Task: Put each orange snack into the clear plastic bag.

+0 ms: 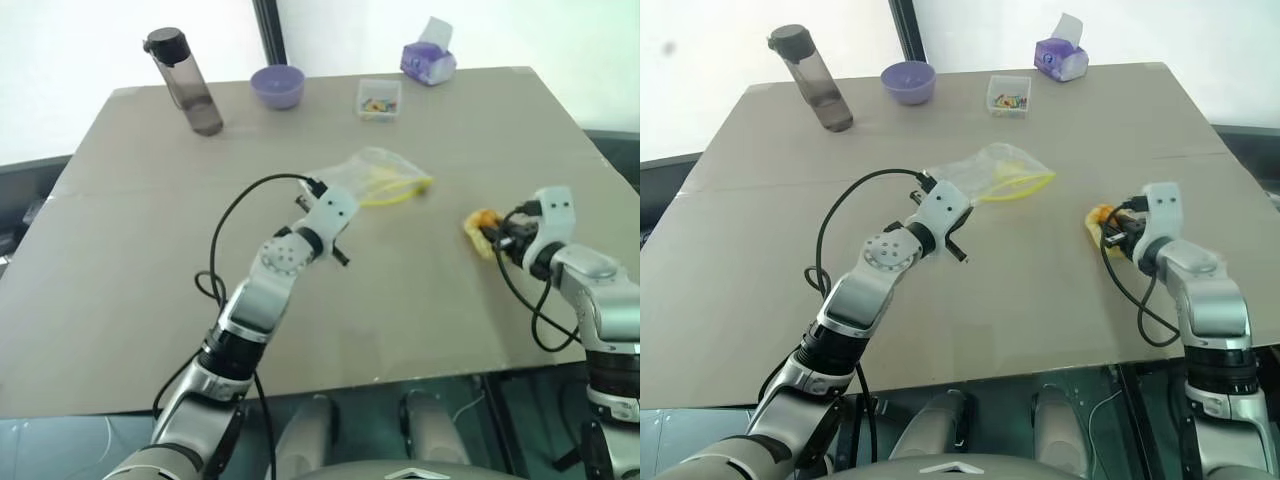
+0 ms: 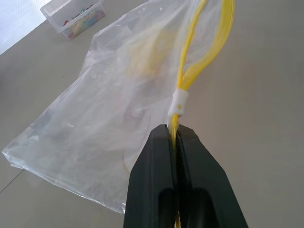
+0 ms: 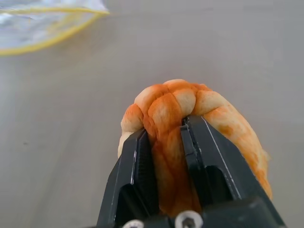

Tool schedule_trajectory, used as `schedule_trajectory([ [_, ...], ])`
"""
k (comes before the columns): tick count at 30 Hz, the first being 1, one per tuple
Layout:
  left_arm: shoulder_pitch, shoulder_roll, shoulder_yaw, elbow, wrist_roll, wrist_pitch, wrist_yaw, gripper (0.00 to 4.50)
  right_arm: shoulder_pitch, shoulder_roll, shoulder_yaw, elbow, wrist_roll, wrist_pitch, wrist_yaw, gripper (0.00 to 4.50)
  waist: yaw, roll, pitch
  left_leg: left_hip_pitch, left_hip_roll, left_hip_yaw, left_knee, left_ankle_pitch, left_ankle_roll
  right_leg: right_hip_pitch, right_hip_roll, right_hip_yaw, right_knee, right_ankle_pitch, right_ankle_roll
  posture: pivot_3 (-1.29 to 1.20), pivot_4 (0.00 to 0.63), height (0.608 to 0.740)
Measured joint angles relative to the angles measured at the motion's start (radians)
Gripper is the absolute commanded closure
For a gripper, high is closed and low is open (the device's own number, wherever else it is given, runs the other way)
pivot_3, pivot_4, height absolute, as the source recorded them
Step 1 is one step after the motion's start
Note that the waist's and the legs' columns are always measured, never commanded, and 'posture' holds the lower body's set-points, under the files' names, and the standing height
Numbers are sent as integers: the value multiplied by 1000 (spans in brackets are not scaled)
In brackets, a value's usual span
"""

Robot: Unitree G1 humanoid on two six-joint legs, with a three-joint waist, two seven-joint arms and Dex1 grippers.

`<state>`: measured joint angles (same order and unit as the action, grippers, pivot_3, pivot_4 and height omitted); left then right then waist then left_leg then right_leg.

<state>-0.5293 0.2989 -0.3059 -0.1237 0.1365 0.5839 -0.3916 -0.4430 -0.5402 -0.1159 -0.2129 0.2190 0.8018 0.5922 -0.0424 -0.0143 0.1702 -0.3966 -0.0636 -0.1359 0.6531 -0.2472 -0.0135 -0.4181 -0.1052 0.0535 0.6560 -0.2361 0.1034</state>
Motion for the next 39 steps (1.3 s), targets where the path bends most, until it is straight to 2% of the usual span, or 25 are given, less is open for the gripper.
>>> schedule_trajectory([
  [6, 0, -4, -10, 0, 4, -2, -2, 4500, -75, -9, 73, -47, 66, 17, 65, 3416, 6, 0, 0, 0, 0, 0, 0, 0, 0, 0, 0, 0, -1, 0, 0, 0, 150, 739],
  [16, 0, -15, -11, -2, 9, -3, -5, 4500, -125, 11, 173, 28, 70, 14, 79, 3416, 5, 0, 0, 0, 0, 0, 0, 0, 0, 0, 0, 0, 0, 0, 0, 0, 150, 739],
  [26, 14, -30, -27, -24, 16, -5, -26, 4500, -183, 61, 193, 132, 64, -24, 65, 3416, 4, 0, 0, 0, 0, 0, 0, 0, 0, 0, 0, 0, 0, 0, 0, 0, 150, 739],
  [39, 40, -9, -99, -67, -3, -103, -155, 4500, -268, 117, 220, 300, -7, -119, 53, 3416, 0, 0, 0, 0, 0, 0, 0, 0, 0, -1, 0, 0, 0, 0, 0, 0, 150, 739],
])
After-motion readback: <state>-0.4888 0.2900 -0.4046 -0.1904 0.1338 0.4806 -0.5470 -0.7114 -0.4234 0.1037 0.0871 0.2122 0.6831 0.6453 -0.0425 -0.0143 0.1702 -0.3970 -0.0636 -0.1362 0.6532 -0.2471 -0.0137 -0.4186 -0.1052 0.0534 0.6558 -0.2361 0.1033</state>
